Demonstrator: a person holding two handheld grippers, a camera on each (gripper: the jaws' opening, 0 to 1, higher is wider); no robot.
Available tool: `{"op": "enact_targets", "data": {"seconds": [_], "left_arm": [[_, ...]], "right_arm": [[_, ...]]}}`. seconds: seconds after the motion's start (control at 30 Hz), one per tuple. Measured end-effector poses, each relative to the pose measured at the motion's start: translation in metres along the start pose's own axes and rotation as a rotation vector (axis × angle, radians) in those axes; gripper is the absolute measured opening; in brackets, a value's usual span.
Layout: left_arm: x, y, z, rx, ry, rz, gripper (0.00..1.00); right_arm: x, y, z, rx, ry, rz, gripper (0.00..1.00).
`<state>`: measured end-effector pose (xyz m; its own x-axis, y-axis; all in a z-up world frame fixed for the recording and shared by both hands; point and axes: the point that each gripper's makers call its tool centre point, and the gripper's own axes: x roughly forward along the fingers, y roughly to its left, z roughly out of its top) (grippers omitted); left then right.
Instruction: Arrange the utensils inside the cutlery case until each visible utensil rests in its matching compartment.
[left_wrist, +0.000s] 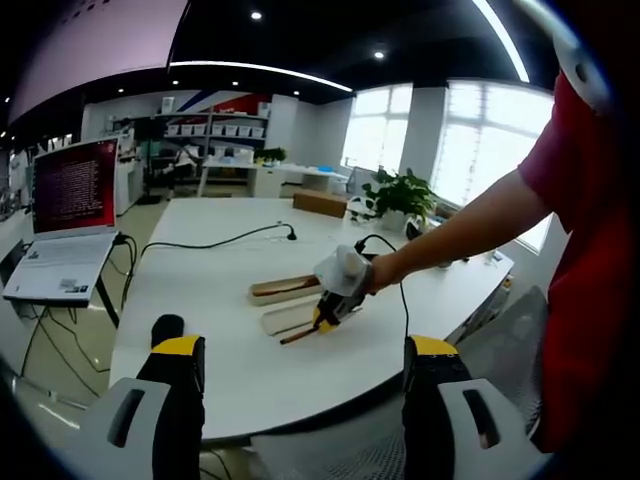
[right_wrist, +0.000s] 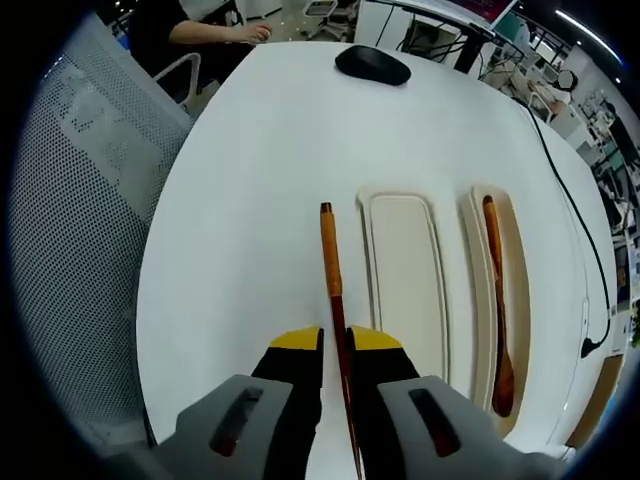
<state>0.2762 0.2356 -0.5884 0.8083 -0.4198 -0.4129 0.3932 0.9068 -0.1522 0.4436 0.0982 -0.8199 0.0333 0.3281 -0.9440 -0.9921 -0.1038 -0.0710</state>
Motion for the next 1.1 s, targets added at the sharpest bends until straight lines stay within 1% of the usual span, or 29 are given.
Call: {"op": "enact_targets", "data": {"seconds": [0.13,0.23,0.37,0.5,0.63,0.7,0.73,0.8,0.87,0.97,1.03,1.1], "left_arm": [[0.001,0.001,-0.001,-0.003,0.000,0.000,0.83],[0.002,0.000,-0.001,-0.003,0.000,-0.001,0.83],[0.004,-0.002,-0.001,-0.002,-0.001,-0.009,0.83],[0.005,-0.003,0.000,0.000,-0.004,-0.014,0.83],[0.002,-0.002,0.000,0.001,-0.007,-0.010,0.83],[0.001,0.000,0.001,0.002,-0.009,-0.007,0.83],[0.001,0.001,0.002,0.005,-0.010,-0.005,0.83],[-0.001,0.002,0.003,0.007,-0.015,0.001,0.83],[-0.003,0.004,0.006,0.003,-0.023,0.005,0.83],[-0.004,0.005,0.006,0.009,-0.023,0.010,0.83],[-0.004,0.004,0.006,0.009,-0.028,0.006,0.83],[-0.004,0.001,0.006,0.013,-0.029,-0.002,0.83]], "right_arm": [[0.001,0.005,0.000,0.004,0.004,0.025,0.02],[0.001,0.004,0.000,-0.004,0.011,0.021,0.01],[0.001,0.002,0.000,0.019,0.018,0.033,0.01],[0.001,0.001,0.000,0.102,0.026,0.044,0.01],[0.001,0.001,0.000,0.089,0.022,0.049,0.00],[0.001,0.002,0.000,0.053,0.026,0.039,0.00],[0.001,0.002,0.001,0.048,0.013,0.019,0.00],[0.000,0.006,0.002,0.050,0.003,0.025,0.00],[-0.004,0.008,0.004,0.069,-0.026,0.033,0.00],[-0.011,0.006,0.002,0.088,-0.029,0.034,0.00],[-0.018,0.005,0.006,0.106,-0.051,0.036,0.00],[-0.022,0.004,0.007,0.113,-0.054,0.028,0.00]]}}
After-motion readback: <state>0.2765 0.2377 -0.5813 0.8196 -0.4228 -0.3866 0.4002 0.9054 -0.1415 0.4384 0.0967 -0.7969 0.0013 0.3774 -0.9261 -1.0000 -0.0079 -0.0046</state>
